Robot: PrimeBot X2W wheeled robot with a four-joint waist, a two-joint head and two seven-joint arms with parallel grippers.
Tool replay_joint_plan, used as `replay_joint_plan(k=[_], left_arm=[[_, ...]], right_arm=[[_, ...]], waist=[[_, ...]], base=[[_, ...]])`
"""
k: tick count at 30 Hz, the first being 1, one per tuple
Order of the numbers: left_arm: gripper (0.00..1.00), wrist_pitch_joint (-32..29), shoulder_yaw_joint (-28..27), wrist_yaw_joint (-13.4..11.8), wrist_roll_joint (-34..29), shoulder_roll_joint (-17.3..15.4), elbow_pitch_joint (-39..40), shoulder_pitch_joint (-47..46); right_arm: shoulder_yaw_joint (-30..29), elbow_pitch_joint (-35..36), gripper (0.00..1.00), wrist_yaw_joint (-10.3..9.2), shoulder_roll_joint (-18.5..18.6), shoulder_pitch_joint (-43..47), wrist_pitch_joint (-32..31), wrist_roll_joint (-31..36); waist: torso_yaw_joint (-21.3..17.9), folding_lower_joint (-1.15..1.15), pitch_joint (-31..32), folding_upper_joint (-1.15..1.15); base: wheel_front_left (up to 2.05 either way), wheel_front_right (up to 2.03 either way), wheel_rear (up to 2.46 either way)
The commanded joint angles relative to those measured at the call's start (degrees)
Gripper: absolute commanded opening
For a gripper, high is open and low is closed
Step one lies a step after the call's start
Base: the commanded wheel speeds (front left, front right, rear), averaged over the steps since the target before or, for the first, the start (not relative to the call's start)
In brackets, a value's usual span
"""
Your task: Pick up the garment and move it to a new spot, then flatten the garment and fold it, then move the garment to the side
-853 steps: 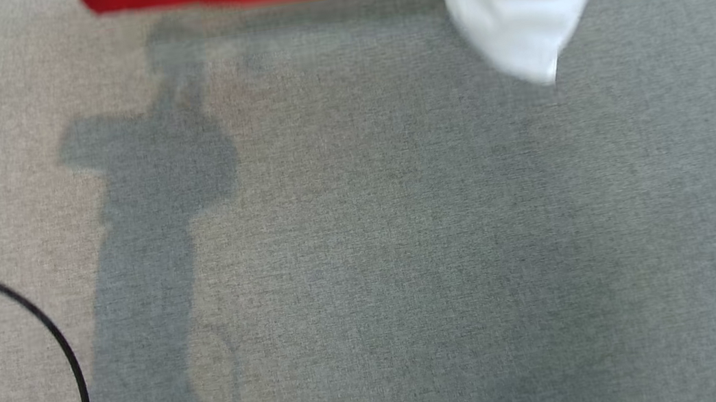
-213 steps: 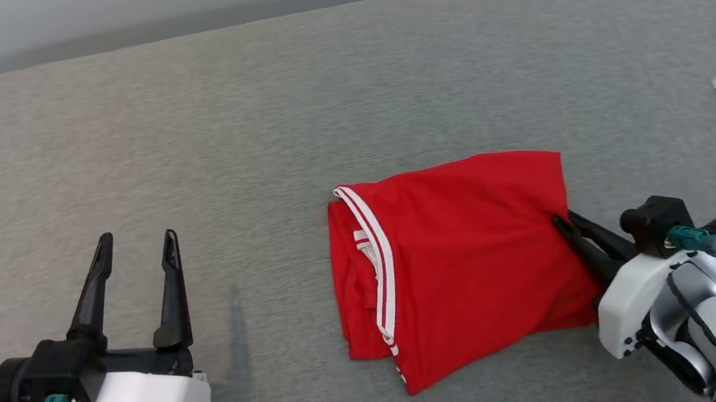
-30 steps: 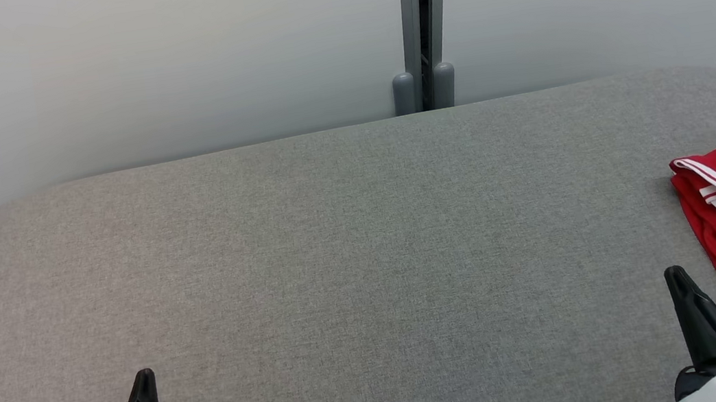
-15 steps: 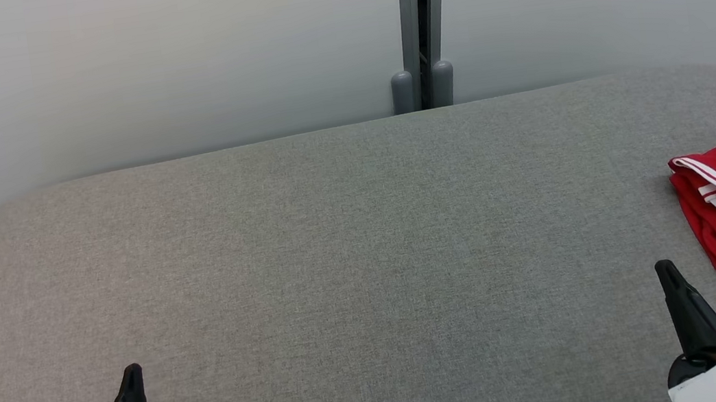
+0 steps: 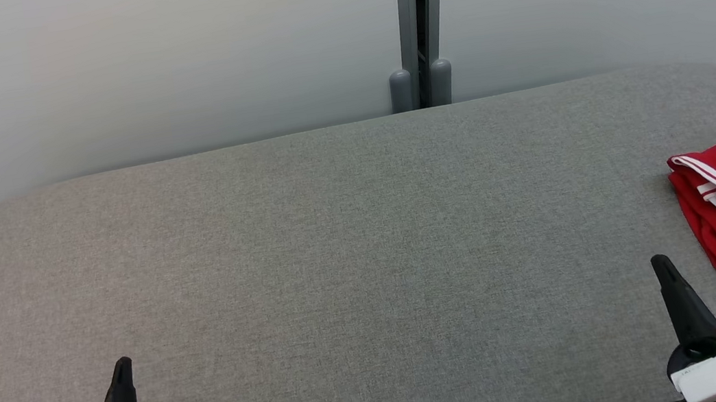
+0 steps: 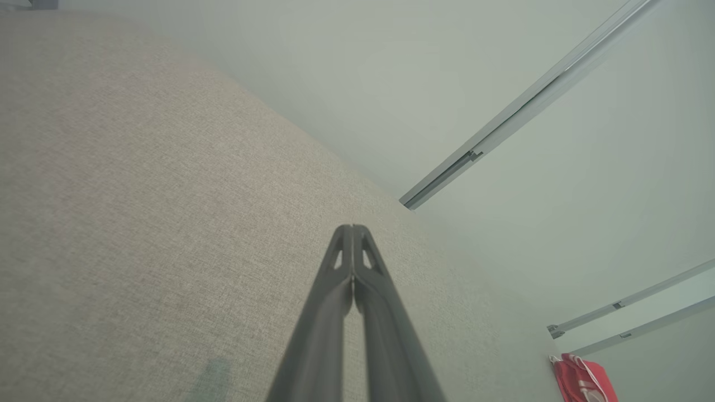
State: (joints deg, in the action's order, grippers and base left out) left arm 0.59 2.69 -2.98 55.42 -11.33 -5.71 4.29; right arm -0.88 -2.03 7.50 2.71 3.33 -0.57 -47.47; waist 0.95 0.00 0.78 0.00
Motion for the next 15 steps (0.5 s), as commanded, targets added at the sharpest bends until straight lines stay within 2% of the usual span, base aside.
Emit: replay_joint_plan(k=[1,15], left_arm=[[0.00,-0.4,-1.1,0.8,2.0,-0.1,0.4,-1.6],[0.00,-2.6,-4.1,2.9,9.7,1.4,-0.4,-2.5]], right_arm=[[0.2,0.2,0.00,0.00,0.6,-1.5,0.2,-2.4],[0.7,-1.9,0.00,0.00,0.7,-2.9,0.1,-11.6]], waist=[[0.0,0.00,0.0,0.00],[-0.2,0.00,-0.2,0.00]], base=[[0.00,0.00,0.00],[0.00,0.00,0.00]])
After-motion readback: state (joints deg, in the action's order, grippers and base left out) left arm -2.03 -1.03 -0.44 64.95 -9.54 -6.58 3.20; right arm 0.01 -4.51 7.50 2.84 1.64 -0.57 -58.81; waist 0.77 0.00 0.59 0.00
